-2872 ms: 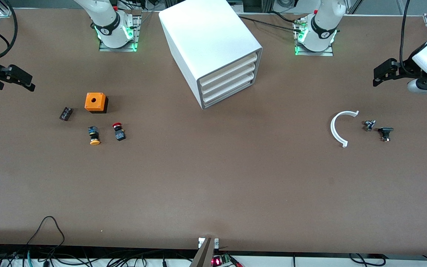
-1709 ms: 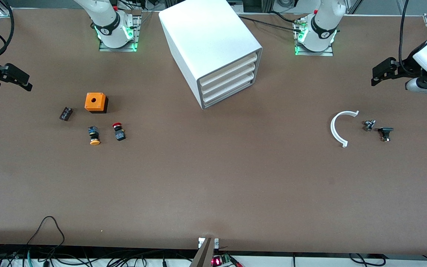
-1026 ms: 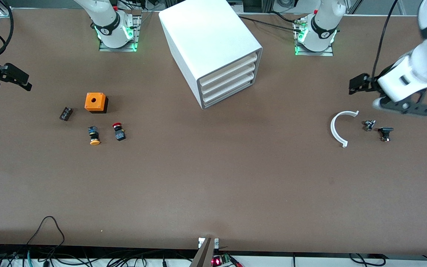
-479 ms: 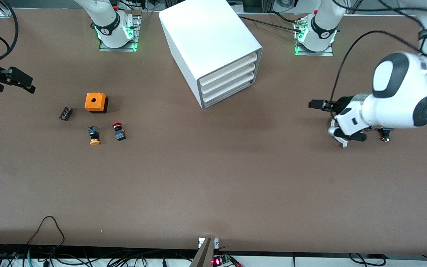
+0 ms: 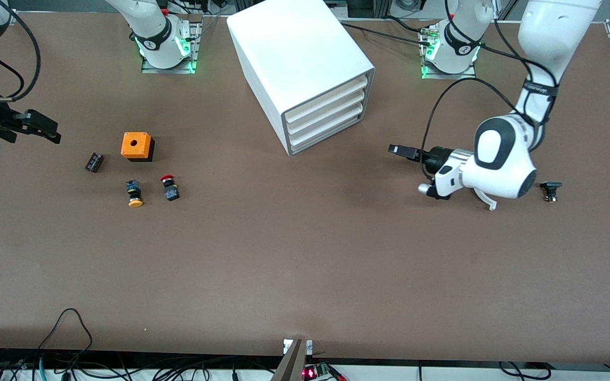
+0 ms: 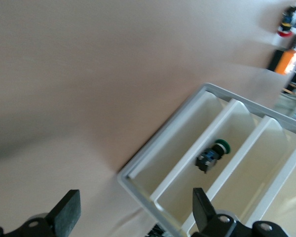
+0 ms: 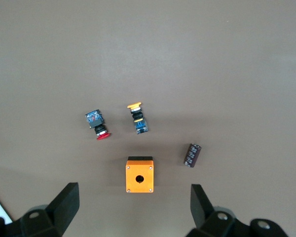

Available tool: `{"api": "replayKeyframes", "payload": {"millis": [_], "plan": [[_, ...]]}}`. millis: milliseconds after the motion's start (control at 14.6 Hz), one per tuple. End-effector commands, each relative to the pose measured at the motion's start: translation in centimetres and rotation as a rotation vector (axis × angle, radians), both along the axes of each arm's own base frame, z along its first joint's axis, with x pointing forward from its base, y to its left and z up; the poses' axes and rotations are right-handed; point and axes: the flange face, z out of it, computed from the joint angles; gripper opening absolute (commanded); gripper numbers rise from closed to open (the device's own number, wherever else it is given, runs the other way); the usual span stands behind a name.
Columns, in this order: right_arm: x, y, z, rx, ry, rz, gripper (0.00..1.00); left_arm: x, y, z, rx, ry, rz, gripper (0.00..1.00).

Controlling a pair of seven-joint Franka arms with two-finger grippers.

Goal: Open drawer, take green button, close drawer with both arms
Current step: 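Reach the left gripper to the lowest drawer handle and grasp it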

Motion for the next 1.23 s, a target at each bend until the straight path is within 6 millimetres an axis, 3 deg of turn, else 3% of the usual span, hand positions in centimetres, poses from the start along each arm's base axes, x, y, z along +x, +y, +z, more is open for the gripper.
{"api": "replayKeyframes", "payload": {"millis": [0,205,410,547,957,1026,1094,1162], "plan": [[0.4,0.0,0.1,0.006,0.01,0.006,1.0,-2.4,-3.1,-3.4,-0.135,0.025,-0.009,1.0],[0.8,0.2,-1.1,0.006,0.033,0.01,1.0,-5.5,-6.6,-5.5,-0.215,0.061,-0.04,1.0],[0.7,0.3,-1.4,0.01,0.055,0.028,1.0,-7.4,-8.8,-6.6,-0.227,0.093,-0.038,0.98],[0.6,0.4,-1.5,0.043,0.056,0.017,1.0,-8.9,-10.7,-7.4,-0.204,0.079,-0.044,0.91],[0.8,0.5,-2.2,0.057,0.069,0.002,1.0,-11.5,-13.1,-8.6,-0.197,0.106,-0.015,0.8],[0.8,0.8,-2.2,0.057,0.071,0.006,1.0,-11.6,-13.1,-8.6,-0.197,0.108,-0.015,0.69],[0.6,1.1,-2.3,0.058,0.083,0.011,1.0,-11.6,-13.1,-8.6,-0.197,0.108,-0.015,0.49],[0.6,1.8,-2.5,0.058,0.091,0.023,1.0,-11.7,-13.0,-8.8,-0.196,0.11,-0.018,0.18]]}}
